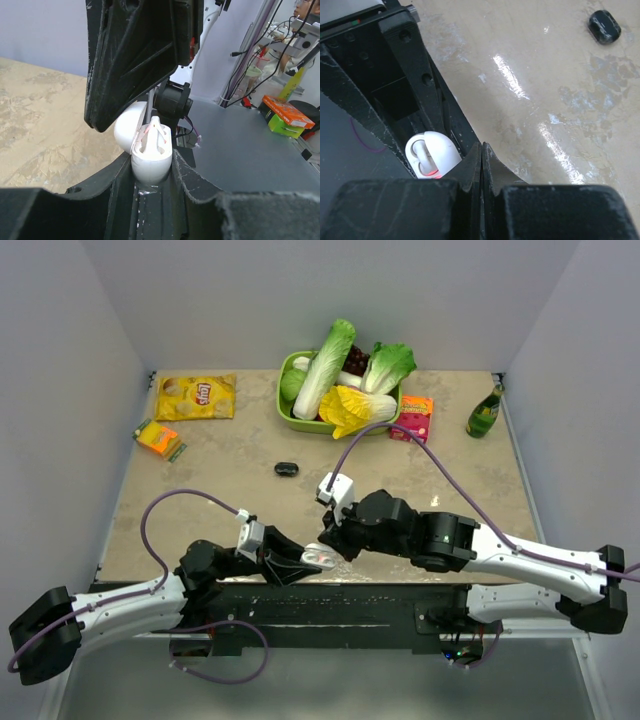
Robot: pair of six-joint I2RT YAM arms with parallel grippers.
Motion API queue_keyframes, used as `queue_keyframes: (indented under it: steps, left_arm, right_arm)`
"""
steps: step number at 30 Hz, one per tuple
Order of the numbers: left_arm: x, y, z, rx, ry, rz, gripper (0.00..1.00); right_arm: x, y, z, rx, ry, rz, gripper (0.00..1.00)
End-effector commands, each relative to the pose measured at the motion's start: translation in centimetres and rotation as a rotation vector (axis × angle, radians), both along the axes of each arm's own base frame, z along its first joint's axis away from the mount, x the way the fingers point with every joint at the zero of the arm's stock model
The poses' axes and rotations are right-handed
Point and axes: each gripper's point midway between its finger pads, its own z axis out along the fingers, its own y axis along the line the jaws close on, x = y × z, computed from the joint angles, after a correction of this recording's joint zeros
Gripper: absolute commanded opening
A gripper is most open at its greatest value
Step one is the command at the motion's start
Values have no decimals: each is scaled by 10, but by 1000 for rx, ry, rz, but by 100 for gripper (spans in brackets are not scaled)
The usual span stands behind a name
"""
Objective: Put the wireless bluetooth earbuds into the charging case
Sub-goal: Close the charging case.
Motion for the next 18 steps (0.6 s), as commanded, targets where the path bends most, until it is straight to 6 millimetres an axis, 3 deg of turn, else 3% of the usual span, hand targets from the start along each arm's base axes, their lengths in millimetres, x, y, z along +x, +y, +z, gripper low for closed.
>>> queue_keyframes:
  steps: [1,13,16,18]
  left_arm:
    - [-1,2,20,-74,-48,13,0]
    - [9,2,18,-67,-28,62,0]
    - [13,2,17,-64,-20,82,0]
    - [21,4,18,-70,-4,130,0]
  right_arm:
    - [-10,8,18,78,-5,71,0]
    - [-20,5,20,99,0,122,0]
    - [-11,-5,24,116,-10,43,0]
    - [17,-28,34,154,-51,-177,0]
